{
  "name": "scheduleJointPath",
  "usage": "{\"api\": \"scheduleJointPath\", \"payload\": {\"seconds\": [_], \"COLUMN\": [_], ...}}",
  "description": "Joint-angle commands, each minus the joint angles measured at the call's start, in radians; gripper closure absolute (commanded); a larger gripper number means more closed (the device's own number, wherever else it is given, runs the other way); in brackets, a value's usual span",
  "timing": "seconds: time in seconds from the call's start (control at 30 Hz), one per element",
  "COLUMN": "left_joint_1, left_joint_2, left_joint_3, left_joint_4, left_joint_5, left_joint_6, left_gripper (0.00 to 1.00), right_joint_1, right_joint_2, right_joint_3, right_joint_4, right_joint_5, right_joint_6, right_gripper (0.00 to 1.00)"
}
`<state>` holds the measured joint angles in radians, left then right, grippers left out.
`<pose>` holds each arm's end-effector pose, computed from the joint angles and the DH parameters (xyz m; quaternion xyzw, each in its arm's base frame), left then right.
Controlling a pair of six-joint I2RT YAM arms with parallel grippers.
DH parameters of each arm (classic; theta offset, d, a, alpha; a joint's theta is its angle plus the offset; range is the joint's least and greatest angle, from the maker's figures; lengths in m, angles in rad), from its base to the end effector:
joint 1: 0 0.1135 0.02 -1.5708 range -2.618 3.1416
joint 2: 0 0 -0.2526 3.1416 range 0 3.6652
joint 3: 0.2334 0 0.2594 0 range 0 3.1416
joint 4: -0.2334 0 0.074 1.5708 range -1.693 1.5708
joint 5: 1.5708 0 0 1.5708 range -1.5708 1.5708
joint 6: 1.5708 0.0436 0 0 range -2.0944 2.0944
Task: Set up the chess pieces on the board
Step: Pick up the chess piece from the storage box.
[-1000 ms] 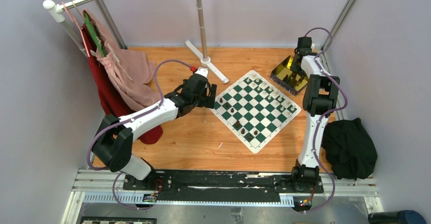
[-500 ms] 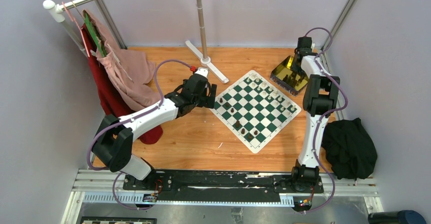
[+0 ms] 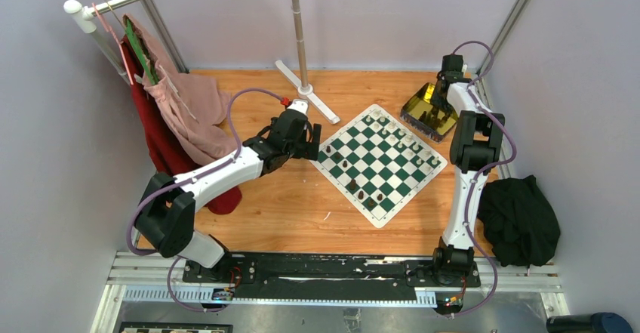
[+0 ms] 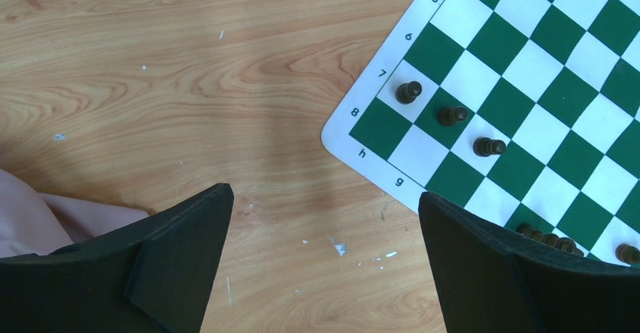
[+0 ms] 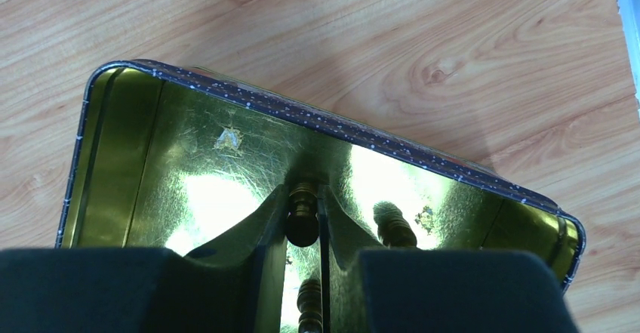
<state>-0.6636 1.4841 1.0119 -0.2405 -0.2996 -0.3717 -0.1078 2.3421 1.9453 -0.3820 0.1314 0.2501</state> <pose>0.2739 -0.1979 0.2282 0.0694 0.8986 -0.0856 0.4246 0.5317 -0.0633 0.1701 0.1888 0.9014 -0.0331 0.3882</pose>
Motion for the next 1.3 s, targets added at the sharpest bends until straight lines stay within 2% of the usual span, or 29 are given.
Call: {"api": "scheduleJointPath", "payload": {"seconds": [0.0, 1.27], "left_joint_1": [-0.002, -0.003], "left_joint_2": [-0.026, 0.006], "left_joint_3": [0.001, 0.006], "left_joint_4": [-0.001, 0.002], "left_joint_5": [-0.01, -0.001], "left_joint_6": [-0.008, -0.015], "left_gripper": [0.0, 0.0], "right_joint_1": [-0.013, -0.053], "right_joint_2": [-0.045, 0.031], "right_joint_3": [-0.006, 0.128], "right_joint_4": [0.004, 0.0], "right_joint_5": [-0.023, 0.0], "right_joint_6": [0.032, 0.057], "right_gripper": [1.0, 1.0]}}
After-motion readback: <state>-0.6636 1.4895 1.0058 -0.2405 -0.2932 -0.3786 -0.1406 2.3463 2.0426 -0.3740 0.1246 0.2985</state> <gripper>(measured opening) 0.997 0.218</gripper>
